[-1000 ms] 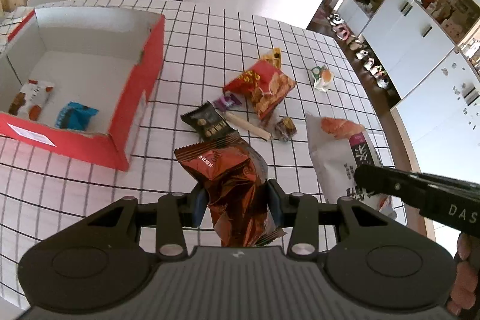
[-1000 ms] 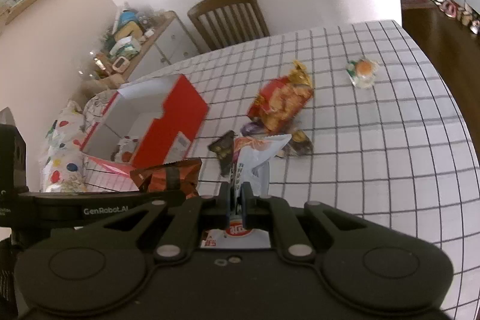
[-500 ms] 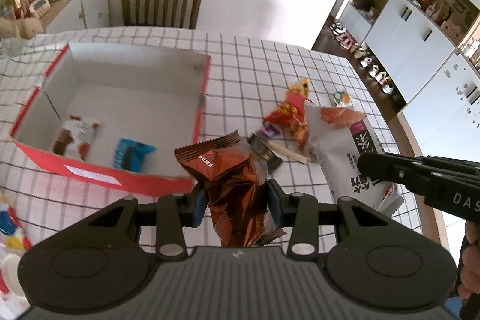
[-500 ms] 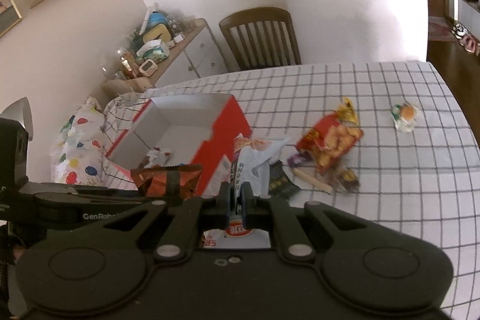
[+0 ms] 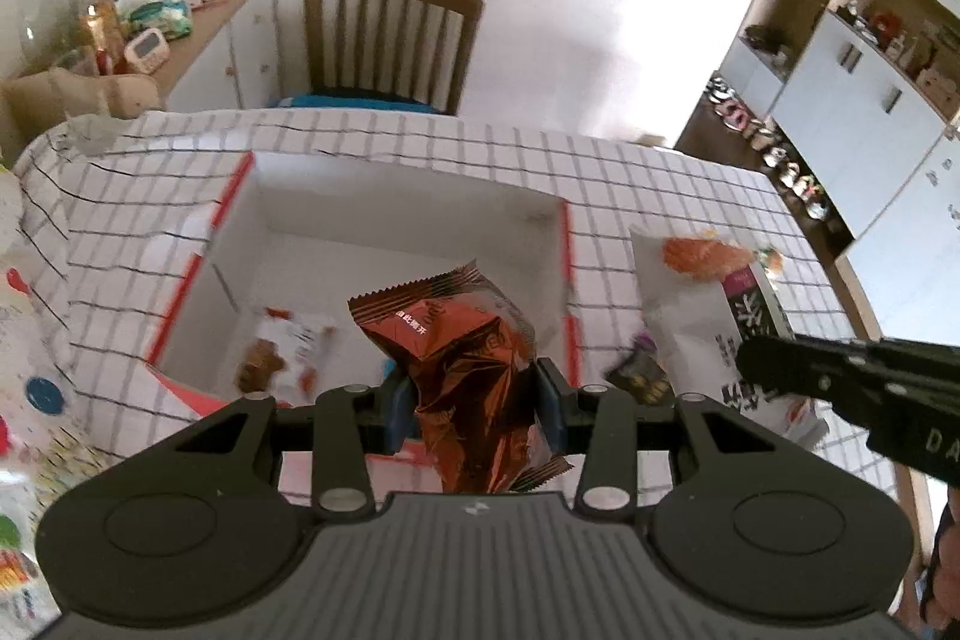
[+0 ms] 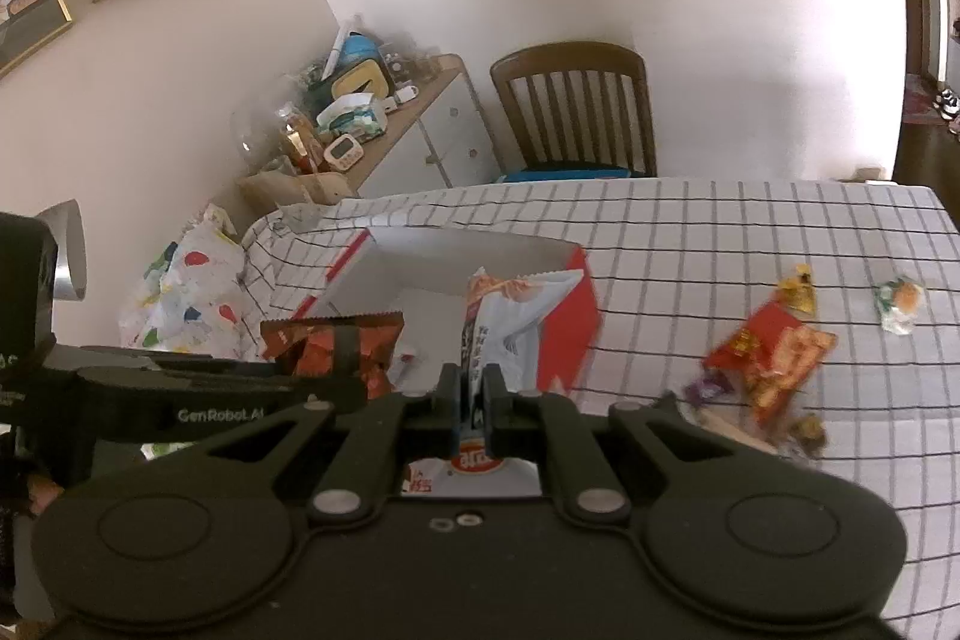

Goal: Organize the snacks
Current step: 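Carry both packets over the red box and lower them inside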

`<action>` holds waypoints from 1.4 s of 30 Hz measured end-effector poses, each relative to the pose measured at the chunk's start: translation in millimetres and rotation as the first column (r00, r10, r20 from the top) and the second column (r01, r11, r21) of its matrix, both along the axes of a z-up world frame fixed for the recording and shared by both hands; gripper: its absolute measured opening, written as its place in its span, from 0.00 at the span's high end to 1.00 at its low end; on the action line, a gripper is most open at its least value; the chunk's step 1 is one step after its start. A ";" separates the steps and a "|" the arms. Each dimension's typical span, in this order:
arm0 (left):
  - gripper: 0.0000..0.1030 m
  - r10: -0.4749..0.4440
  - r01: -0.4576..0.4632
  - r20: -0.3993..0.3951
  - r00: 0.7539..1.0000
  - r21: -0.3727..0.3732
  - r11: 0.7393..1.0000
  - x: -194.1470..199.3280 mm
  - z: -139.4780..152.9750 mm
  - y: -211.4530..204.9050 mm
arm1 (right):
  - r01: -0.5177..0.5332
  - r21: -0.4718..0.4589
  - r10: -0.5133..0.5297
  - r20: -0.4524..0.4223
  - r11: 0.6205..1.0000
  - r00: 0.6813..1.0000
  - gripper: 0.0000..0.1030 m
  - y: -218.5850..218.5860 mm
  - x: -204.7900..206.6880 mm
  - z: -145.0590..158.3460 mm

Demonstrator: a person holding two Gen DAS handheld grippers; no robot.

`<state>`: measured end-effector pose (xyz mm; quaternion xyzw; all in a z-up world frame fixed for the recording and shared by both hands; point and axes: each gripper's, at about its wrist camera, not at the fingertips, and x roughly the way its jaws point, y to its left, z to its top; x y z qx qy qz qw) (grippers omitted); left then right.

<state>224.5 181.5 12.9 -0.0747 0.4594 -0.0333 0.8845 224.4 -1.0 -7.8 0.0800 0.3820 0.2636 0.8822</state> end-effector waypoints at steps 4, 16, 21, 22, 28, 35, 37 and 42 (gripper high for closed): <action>0.60 0.007 -0.007 0.001 1.000 0.020 1.000 14.0 -2.2 21.8 | 0.003 0.003 -0.003 0.009 1.000 1.000 0.95 27.5 9.4 -2.0; 0.60 0.005 -0.002 -0.052 0.999 0.071 0.997 70.4 -52.6 64.0 | 0.035 -0.059 -0.036 -0.020 0.998 0.999 0.95 86.8 60.4 -45.7; 0.60 -0.010 0.017 -0.082 0.997 0.082 0.996 91.6 -78.3 67.6 | 0.057 -0.089 -0.061 -0.044 0.994 0.997 0.95 101.5 79.3 -72.8; 0.60 -0.009 0.017 -0.090 0.996 0.085 0.996 95.1 -83.2 67.4 | 0.060 -0.099 -0.064 -0.046 0.993 0.997 0.95 103.9 82.3 -77.1; 0.60 -0.024 0.039 -0.147 0.989 0.101 0.994 112.1 -111.2 62.9 | 0.077 -0.138 -0.089 -0.084 0.987 0.992 0.95 113.0 101.0 -101.9; 0.60 -0.091 0.113 -0.170 0.981 0.129 0.985 113.5 -127.0 46.0 | 0.039 -0.195 -0.061 -0.113 0.980 0.992 0.95 118.3 104.1 -122.0; 0.60 -0.087 0.110 -0.173 0.981 0.128 0.986 113.8 -128.8 44.9 | 0.033 -0.209 -0.059 -0.118 0.977 0.991 0.95 120.6 104.4 -126.2; 0.59 -0.062 0.084 -0.187 0.980 0.117 0.990 117.4 -133.3 49.5 | 0.014 -0.218 -0.045 -0.139 0.976 0.989 0.93 126.5 104.6 -131.4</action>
